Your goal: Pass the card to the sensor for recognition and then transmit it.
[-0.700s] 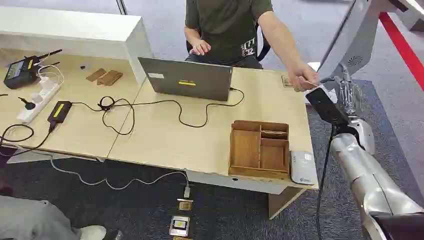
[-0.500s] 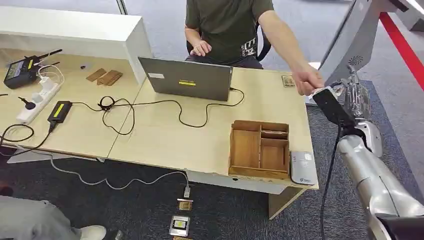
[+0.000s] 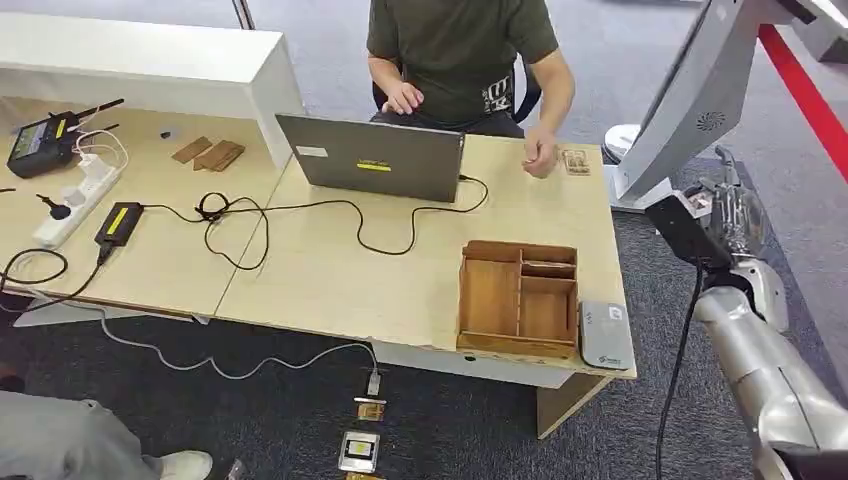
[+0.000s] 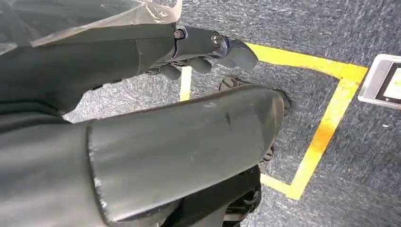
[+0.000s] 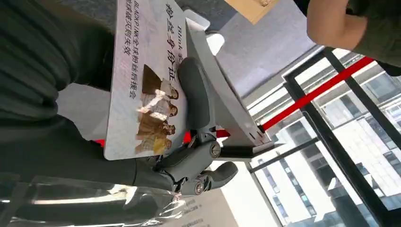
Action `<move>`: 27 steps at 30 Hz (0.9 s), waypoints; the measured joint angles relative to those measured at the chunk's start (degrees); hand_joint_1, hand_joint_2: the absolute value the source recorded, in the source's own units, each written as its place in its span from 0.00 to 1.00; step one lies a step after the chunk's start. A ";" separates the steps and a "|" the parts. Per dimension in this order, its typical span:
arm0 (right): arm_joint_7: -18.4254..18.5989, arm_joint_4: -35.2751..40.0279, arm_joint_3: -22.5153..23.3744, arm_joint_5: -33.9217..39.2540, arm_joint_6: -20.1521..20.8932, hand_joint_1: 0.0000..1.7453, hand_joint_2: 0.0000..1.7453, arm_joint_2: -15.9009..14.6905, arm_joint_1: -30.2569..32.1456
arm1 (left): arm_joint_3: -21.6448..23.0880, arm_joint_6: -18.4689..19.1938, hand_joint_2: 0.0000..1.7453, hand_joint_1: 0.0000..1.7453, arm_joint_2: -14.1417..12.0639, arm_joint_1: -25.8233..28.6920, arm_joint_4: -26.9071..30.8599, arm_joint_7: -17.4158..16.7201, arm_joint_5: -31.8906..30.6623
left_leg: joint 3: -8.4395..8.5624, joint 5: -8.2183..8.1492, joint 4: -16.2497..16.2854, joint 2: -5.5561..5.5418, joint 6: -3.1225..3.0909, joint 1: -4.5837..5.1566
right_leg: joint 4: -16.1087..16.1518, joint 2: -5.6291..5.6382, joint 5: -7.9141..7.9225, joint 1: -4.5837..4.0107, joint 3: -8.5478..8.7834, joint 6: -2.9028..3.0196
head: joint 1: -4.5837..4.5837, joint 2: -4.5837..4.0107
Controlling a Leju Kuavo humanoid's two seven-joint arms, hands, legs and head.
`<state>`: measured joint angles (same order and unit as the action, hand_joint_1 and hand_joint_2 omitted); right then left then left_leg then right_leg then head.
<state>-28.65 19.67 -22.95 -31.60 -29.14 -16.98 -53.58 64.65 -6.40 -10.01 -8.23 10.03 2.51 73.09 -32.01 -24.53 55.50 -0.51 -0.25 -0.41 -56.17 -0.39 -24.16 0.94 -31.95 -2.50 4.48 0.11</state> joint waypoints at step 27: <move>-1.84 0.61 -3.06 -0.68 -1.81 1.00 1.00 3.10 7.81 | -0.11 -5.07 0.00 0.00 1.14 -0.01 0.00 -2.86 3.34 | -0.02 0.00 0.00 -0.01 0.00 -0.02 | 0.01 0.00 0.00 0.00 0.00 0.00 | -0.02 0.00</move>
<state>-30.49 20.28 -26.01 -32.28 -30.95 -13.88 -45.77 64.54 -11.47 -8.87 -8.24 10.03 -0.35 76.43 -32.02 -24.53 55.49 -0.52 -0.25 -0.43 -56.16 -0.39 -24.16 0.95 -31.95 -2.50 4.46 0.11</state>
